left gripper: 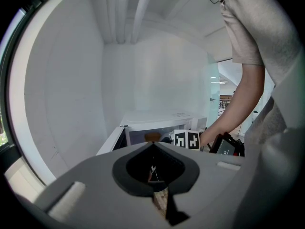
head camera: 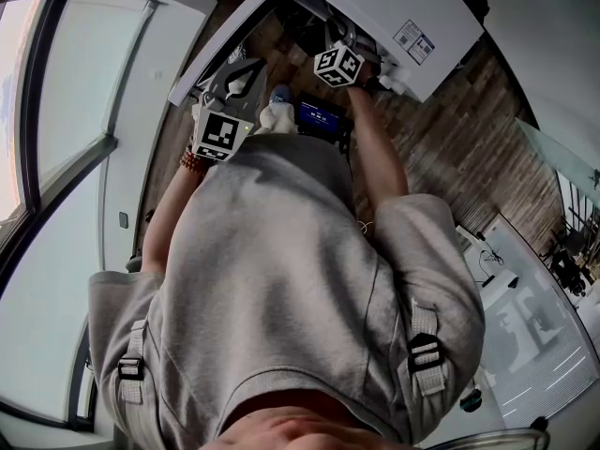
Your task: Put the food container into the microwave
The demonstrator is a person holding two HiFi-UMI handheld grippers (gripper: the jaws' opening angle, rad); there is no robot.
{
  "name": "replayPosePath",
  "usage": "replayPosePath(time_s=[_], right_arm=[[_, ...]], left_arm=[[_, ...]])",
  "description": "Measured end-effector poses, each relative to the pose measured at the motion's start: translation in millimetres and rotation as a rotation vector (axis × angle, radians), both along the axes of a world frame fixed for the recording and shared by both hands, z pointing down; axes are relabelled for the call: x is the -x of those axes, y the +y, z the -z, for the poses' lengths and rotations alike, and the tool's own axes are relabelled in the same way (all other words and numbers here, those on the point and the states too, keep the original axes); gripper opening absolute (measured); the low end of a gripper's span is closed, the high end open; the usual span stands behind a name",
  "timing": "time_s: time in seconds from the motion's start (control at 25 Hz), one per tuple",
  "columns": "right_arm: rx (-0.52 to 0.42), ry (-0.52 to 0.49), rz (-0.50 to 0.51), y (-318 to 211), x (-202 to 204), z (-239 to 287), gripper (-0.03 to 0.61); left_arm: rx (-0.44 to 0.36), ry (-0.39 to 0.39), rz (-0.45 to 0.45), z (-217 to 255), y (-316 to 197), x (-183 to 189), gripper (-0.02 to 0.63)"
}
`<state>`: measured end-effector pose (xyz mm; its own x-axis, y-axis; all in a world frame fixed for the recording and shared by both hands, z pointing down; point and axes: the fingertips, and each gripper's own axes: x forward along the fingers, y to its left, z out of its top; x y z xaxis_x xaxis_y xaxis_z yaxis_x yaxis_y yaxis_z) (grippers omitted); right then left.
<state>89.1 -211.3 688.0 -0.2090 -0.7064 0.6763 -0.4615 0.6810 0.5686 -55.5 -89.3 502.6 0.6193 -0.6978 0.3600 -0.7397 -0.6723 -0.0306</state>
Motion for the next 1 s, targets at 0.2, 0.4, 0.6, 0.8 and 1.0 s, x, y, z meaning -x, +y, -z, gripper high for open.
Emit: replayPosePath(time_s=[0.2,0.4,0.6,0.8,1.0], right_arm=[[0.000,-0.012,0.008,4,3,3,0.084],[0.025,-0.052,0.055,13,9,7,0.075],[0.064,-0.115,0.103,22,17,16,0.072],[0.102,-0.202,0.149,33,28,28,0.067],[0.186,-0.325,0.247,52,44,48,0.067]], left_arm=[[-0.003,-0.005,-0.005,0,2,-1,-0.002],[-0.009,-0.001,-0.021,2,3,-9,-0.002],[-0.013,0.000,-0.029,3,4,-12,-0.002],[-0.019,0.001,-0.041,3,7,-17,-0.002],[-0.026,0.002,-0.069,4,11,-29,-0.002]])
